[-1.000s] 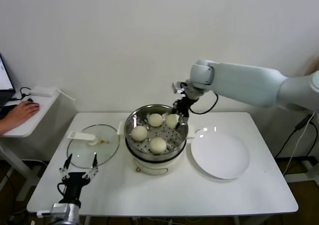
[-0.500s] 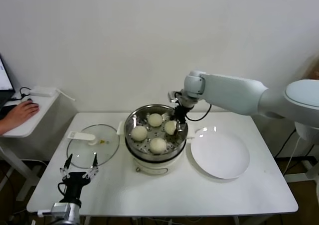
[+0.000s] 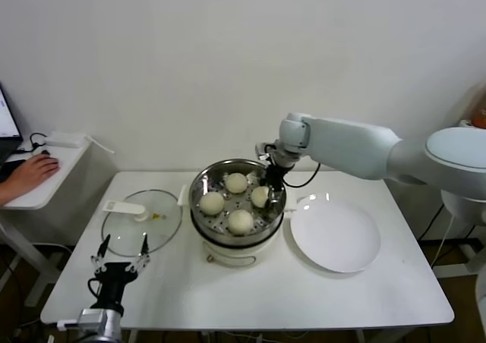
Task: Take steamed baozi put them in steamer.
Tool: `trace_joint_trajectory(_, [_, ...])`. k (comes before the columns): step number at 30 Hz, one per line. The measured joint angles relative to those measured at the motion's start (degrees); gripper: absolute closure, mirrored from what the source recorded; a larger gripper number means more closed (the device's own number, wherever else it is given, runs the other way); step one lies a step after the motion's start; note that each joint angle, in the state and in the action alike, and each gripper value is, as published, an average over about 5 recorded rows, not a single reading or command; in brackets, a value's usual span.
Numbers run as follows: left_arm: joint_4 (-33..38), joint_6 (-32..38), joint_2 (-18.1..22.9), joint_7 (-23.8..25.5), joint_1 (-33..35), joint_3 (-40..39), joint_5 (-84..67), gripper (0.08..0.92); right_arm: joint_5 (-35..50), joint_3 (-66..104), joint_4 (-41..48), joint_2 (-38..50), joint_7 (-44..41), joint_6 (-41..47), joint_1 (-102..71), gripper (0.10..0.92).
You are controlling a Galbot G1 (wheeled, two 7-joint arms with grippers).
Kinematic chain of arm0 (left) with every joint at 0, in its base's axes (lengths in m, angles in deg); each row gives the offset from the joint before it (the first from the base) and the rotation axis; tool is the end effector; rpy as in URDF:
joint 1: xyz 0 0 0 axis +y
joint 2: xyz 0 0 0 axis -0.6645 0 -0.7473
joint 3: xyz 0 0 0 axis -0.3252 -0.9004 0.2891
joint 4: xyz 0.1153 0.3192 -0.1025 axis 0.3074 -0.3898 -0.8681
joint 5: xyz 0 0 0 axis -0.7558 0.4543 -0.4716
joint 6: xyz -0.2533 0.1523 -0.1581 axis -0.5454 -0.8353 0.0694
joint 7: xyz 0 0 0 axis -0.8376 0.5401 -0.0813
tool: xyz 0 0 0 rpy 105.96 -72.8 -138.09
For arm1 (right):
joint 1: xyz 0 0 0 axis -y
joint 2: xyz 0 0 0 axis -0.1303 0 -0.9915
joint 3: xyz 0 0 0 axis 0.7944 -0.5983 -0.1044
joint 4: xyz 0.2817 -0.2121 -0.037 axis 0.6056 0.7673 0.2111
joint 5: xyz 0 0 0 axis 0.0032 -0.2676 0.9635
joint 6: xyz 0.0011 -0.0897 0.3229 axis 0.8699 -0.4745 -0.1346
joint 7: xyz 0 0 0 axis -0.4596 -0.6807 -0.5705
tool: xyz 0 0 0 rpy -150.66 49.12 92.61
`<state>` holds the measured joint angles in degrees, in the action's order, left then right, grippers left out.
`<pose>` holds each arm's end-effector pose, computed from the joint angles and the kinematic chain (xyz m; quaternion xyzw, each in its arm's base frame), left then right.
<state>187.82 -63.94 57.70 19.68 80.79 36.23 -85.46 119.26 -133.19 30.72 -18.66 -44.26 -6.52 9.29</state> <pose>0.1426 0.0755 -0.3326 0.0542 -0.9945 -0.0828 0.0344 0.5970 0.0670 -0.1047 0.5799 -0.5251 0.5085 0.3598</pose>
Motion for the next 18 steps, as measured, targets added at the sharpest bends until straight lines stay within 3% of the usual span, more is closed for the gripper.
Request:
trace_joint_trajectory(5, [0.0,0.0,0.0,0.0,0.0,-0.1,0.0,0.177,-0.1,0.4,0.0,-0.1,0.3,0.1,-0.5,0.342])
trace_joint_trajectory(12, [0.0,0.0,0.0,0.0,0.1,0.1,0.0,0.177,0.0,0.5,-0.1,-0.3,0.4,0.4,-0.5,0.216])
trace_joint_trajectory(18, [0.0,0.0,0.0,0.0,0.2,0.1,0.0,0.177,0.6,0.6,-0.2,-0.3,-0.1,0.4,0.3,0.203])
